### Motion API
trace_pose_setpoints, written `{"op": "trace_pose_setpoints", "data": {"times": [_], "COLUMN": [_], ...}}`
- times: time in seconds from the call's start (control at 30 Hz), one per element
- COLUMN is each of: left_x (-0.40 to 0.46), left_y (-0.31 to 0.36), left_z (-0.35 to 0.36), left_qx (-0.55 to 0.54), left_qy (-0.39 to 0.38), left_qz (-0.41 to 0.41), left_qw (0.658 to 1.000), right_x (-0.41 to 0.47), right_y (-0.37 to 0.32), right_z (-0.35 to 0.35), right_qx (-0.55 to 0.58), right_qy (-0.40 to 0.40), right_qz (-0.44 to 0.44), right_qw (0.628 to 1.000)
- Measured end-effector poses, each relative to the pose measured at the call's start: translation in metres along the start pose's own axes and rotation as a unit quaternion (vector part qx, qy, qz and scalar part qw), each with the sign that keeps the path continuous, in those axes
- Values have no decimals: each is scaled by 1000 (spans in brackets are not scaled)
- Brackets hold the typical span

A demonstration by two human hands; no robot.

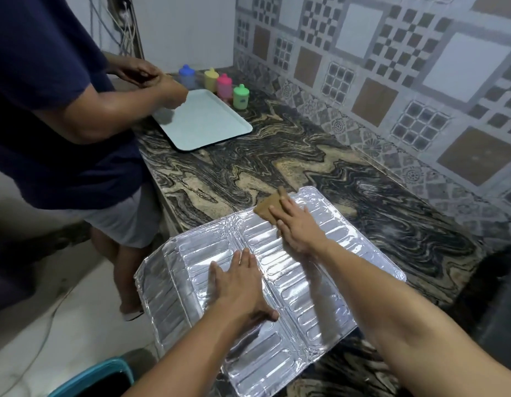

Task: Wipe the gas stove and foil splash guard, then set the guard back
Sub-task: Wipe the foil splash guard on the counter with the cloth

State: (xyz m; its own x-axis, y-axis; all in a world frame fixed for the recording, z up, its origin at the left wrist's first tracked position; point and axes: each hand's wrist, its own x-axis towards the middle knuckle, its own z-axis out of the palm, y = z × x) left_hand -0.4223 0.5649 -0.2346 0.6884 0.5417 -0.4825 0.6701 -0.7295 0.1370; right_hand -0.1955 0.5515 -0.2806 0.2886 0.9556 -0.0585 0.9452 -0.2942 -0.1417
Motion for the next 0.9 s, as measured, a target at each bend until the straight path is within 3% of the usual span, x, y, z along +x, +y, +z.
{"op": "trace_pose_setpoints", "data": {"times": [0.13, 0.27, 0.4, 0.5, 0.73, 0.9], "left_x": [1, 0, 3, 2, 4, 7], "left_y": [-1, 0, -1, -1, 1, 2], "left_z": [0, 2, 0, 0, 2, 1], "left_qx": [-7, -9, -12, -7, -9, 3], "left_qy": [-3, -8, -12, -14, -9, -15], "left_qz": [-1, -1, -1, 2, -4, -6], "left_qw": [1000, 1000, 1000, 1000, 1000, 1000], "right_x": [2, -9, -31, -23, 28, 39], "right_y": [14, 8, 12, 12, 7, 7], "right_z": [-4, -1, -4, -14, -28, -34], "right_qx": [2, 61, 95, 66, -26, -29], "right_qy": [-5, 51, 140, 162, 19, -15], "right_qz": [38, 54, 145, 215, 223, 227], "right_qw": [999, 995, 975, 961, 974, 973]}}
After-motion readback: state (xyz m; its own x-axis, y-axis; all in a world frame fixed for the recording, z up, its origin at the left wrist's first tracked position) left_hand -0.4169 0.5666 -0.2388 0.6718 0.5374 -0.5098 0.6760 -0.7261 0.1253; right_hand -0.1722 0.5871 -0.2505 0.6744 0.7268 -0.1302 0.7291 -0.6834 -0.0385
